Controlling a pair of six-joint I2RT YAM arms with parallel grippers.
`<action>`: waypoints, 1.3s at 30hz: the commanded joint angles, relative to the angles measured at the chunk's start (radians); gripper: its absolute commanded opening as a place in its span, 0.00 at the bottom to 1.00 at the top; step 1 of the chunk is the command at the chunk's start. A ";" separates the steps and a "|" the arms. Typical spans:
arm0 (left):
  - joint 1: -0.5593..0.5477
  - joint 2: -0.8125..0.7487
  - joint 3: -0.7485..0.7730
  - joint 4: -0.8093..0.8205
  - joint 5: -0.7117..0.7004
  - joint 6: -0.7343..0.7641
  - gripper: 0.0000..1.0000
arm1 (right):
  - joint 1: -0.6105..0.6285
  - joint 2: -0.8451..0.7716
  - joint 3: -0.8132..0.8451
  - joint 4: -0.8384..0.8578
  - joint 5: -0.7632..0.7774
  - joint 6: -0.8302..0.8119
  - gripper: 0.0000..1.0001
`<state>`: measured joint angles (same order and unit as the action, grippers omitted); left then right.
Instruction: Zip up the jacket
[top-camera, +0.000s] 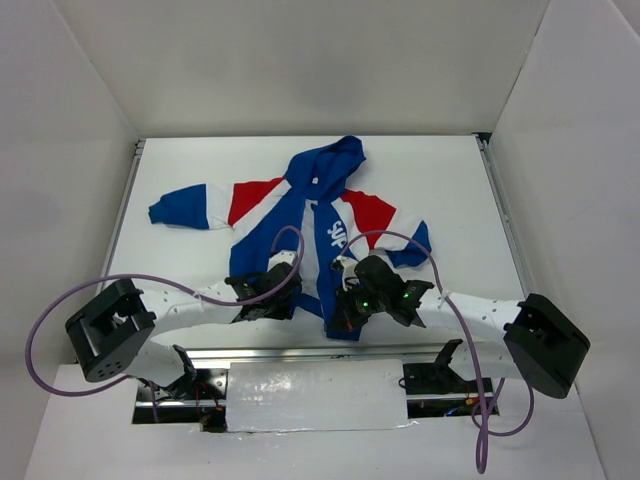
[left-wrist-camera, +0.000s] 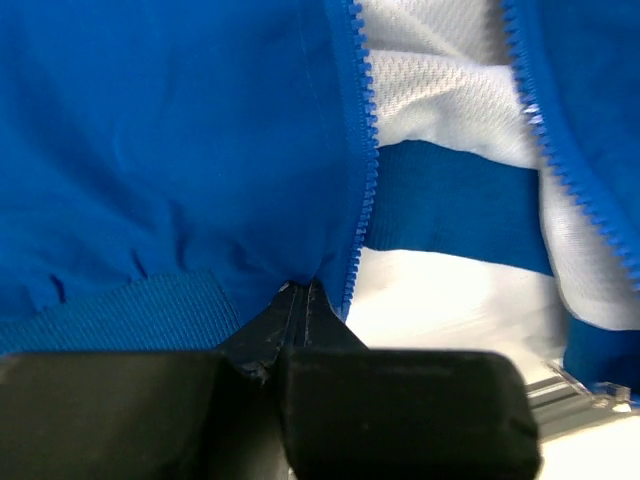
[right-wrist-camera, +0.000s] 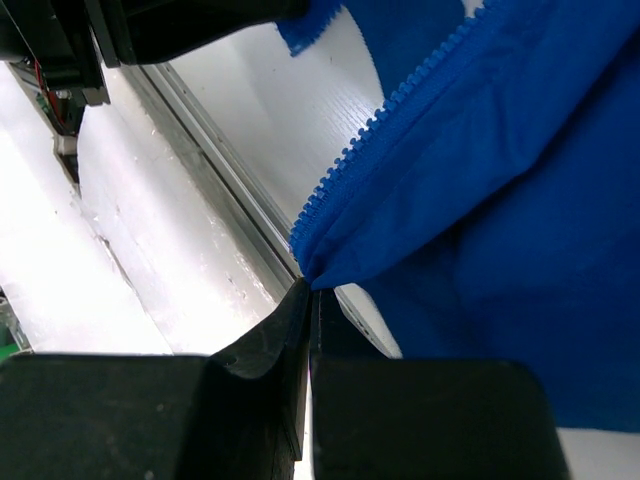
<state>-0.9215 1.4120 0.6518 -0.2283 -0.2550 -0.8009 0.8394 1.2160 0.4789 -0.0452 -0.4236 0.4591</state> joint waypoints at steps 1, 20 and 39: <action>-0.007 0.062 -0.058 -0.008 0.094 -0.026 0.00 | -0.003 -0.007 0.036 0.021 0.009 0.010 0.00; 0.026 -0.512 -0.420 0.809 0.123 -0.300 0.00 | 0.000 0.036 -0.105 0.582 -0.070 0.340 0.00; 0.023 -0.611 -0.514 0.908 0.068 -0.287 0.00 | -0.002 0.004 -0.168 0.729 -0.104 0.400 0.00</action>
<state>-0.8974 0.8211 0.1547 0.6132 -0.1879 -1.1027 0.8398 1.2213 0.3069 0.5903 -0.4946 0.8528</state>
